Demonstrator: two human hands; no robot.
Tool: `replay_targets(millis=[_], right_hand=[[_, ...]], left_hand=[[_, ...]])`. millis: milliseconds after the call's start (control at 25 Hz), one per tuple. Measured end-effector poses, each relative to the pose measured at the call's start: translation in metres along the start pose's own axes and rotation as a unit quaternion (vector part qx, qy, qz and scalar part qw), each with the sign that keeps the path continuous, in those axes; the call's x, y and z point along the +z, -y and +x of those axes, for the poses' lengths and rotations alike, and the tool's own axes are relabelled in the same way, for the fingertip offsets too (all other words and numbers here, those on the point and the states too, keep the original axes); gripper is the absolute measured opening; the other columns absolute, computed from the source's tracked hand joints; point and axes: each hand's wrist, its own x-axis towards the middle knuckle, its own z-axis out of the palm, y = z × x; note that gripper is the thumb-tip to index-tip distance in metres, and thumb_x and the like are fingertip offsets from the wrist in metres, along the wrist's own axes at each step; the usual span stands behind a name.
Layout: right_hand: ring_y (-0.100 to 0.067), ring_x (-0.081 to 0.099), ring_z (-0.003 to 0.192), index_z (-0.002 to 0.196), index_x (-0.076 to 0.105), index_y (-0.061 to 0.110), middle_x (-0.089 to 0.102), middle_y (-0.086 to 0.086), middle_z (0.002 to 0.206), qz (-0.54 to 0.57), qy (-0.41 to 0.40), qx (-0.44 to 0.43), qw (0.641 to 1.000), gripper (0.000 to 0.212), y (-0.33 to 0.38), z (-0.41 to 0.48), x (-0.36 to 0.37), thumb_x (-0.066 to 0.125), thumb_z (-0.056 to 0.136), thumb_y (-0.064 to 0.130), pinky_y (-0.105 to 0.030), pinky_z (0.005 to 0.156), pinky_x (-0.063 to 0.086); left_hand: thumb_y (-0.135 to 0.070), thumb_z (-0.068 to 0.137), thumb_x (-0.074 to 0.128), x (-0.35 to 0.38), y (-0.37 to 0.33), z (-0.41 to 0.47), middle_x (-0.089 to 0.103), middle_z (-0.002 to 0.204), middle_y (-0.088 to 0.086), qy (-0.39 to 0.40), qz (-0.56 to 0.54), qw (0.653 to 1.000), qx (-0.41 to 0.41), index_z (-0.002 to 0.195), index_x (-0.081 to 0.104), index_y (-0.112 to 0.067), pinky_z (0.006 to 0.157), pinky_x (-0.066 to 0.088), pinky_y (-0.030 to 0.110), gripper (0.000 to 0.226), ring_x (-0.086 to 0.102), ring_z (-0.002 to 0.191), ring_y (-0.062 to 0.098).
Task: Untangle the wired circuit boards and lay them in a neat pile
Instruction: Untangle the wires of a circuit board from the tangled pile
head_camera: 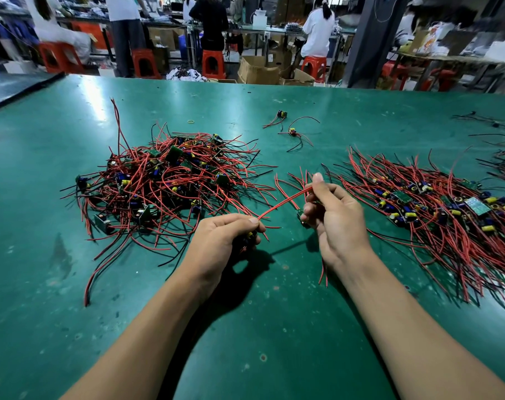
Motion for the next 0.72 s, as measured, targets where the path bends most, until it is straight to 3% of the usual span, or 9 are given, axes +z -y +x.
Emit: replay_targets(millis=[80,160,240,280,320,400,520,600,720], right_hand=[[-0.007,0.048,0.044,0.071,0.059,0.014,0.052,0.0,0.06,0.013,-0.007,0.001,1.0,0.026,0.001,0.001,0.001,0.066,0.096,0.019,-0.021,0.043,0.044],[-0.013,0.051,0.046,0.069,0.057,0.016,0.053,0.0,0.057,-0.101,-0.028,-0.118,0.988,0.028,0.002,0.002,-0.005,0.068,0.094,0.018,-0.029,0.048,0.046],[-0.025,0.06,0.056,0.071,0.059,0.019,0.06,-0.005,0.064,-0.302,-0.049,-0.281,0.91,0.025,0.001,0.003,-0.015,0.071,0.092,0.024,-0.041,0.059,0.051],[-0.031,0.062,0.061,0.072,0.059,0.02,0.062,-0.008,0.068,-0.349,-0.054,-0.32,0.879,0.025,0.0,0.004,-0.017,0.072,0.092,0.027,-0.046,0.063,0.052],[-0.033,0.062,0.062,0.072,0.06,0.02,0.063,-0.009,0.069,-0.352,-0.054,-0.324,0.876,0.025,0.0,0.003,-0.018,0.072,0.092,0.029,-0.049,0.064,0.052],[-0.024,0.059,0.051,0.073,0.061,0.018,0.06,-0.005,0.061,-0.283,-0.034,-0.252,0.925,0.024,0.0,0.001,-0.014,0.072,0.092,0.028,-0.045,0.056,0.053],[-0.012,0.048,0.042,0.071,0.062,0.016,0.054,0.0,0.053,-0.11,0.017,-0.088,0.99,0.025,0.005,0.0,-0.006,0.072,0.092,0.024,-0.027,0.044,0.043],[-0.009,0.048,0.043,0.067,0.066,0.017,0.057,0.0,0.059,-0.035,0.028,-0.023,0.999,0.026,0.008,0.0,-0.004,0.071,0.091,0.026,-0.022,0.041,0.039],[-0.007,0.047,0.045,0.08,0.07,0.012,0.06,0.003,0.064,-0.006,0.046,0.034,0.998,0.026,0.009,-0.002,-0.003,0.072,0.085,0.037,-0.019,0.042,0.04]], left_hand=[[-0.005,0.087,0.063,0.0,0.001,0.0,0.067,0.065,0.002,-0.001,0.005,1.0,-0.003,0.066,0.073,-0.009,0.056,0.046,0.017,0.024,0.06,0.058,0.009],[-0.006,0.086,0.064,0.001,0.001,0.0,0.067,0.065,0.004,0.01,0.017,1.0,-0.006,0.065,0.074,-0.009,0.057,0.045,0.018,0.024,0.059,0.058,0.009],[-0.006,0.086,0.064,0.002,0.002,0.0,0.068,0.067,0.004,0.015,0.018,1.0,-0.007,0.066,0.074,-0.009,0.056,0.046,0.018,0.023,0.059,0.058,0.009],[-0.004,0.086,0.064,0.002,0.001,0.0,0.069,0.068,0.004,0.014,0.013,1.0,-0.007,0.066,0.073,-0.008,0.054,0.046,0.017,0.022,0.06,0.057,0.009],[-0.004,0.086,0.063,0.001,0.001,0.0,0.069,0.068,0.003,0.014,0.008,1.0,-0.006,0.066,0.073,-0.008,0.053,0.047,0.016,0.022,0.06,0.056,0.009],[-0.004,0.086,0.063,0.0,0.001,0.001,0.069,0.067,0.004,0.01,0.005,1.0,-0.006,0.068,0.073,-0.007,0.054,0.048,0.015,0.022,0.06,0.057,0.009],[-0.007,0.087,0.065,-0.001,0.003,0.002,0.066,0.064,0.005,-0.003,0.006,1.0,-0.008,0.071,0.075,-0.007,0.057,0.047,0.018,0.019,0.06,0.058,0.01],[-0.008,0.087,0.065,0.0,0.005,0.001,0.066,0.062,0.005,-0.002,0.009,1.0,-0.008,0.072,0.076,-0.007,0.055,0.046,0.017,0.018,0.058,0.056,0.01],[-0.01,0.087,0.067,0.002,0.007,0.001,0.067,0.062,0.006,-0.003,0.012,1.0,-0.005,0.075,0.076,-0.007,0.053,0.046,0.017,0.015,0.057,0.054,0.011]])
